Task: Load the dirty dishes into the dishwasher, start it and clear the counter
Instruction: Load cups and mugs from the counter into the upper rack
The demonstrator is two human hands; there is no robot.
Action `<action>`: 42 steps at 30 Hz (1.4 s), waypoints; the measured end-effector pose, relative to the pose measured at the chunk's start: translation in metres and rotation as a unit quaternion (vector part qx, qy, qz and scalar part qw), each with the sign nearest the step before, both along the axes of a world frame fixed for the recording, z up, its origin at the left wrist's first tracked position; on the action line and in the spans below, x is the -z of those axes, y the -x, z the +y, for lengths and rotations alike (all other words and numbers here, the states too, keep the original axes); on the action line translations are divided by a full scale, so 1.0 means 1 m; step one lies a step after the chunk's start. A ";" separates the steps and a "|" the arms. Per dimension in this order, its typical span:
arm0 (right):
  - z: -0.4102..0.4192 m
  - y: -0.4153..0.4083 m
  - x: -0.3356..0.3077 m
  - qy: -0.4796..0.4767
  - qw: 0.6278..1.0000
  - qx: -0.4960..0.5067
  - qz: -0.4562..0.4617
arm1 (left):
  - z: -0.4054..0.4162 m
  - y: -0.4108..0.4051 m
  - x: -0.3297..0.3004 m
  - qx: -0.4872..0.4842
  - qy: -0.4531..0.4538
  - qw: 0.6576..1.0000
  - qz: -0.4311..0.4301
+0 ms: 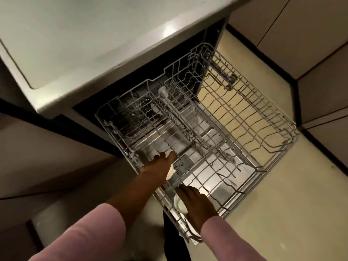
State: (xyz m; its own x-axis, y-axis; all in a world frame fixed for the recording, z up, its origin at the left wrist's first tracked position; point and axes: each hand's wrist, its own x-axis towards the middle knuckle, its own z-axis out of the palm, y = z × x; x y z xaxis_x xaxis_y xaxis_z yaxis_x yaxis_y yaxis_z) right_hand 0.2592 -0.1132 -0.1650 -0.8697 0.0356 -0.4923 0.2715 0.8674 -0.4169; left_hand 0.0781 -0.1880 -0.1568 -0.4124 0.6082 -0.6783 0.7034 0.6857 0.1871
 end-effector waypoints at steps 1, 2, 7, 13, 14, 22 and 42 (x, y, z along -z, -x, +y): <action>0.003 0.001 -0.006 0.013 1.000 0.006 0.002 | 0.002 0.001 0.003 0.009 0.005 1.000 -0.004; 0.006 0.002 -0.013 0.017 1.000 0.012 -0.002 | 0.004 0.002 0.004 0.021 0.009 1.000 -0.004; 0.022 0.008 -0.025 0.025 0.998 0.019 -0.050 | -0.002 0.005 0.003 0.023 -0.038 0.999 -0.025; 0.010 0.012 -0.009 -0.002 0.997 -0.030 -0.069 | -0.008 -0.001 0.004 0.026 -0.107 0.987 -0.120; 0.006 0.012 -0.006 -0.005 0.997 -0.016 -0.071 | -0.009 -0.002 0.005 0.036 -0.098 0.987 -0.123; 0.009 0.007 -0.023 -0.020 0.996 0.050 -0.070 | -0.011 -0.007 -0.015 0.071 -0.086 0.994 -0.013; -0.278 0.172 -0.338 0.120 0.925 -0.166 0.319 | -0.505 0.049 -0.321 -0.306 -0.347 0.797 0.388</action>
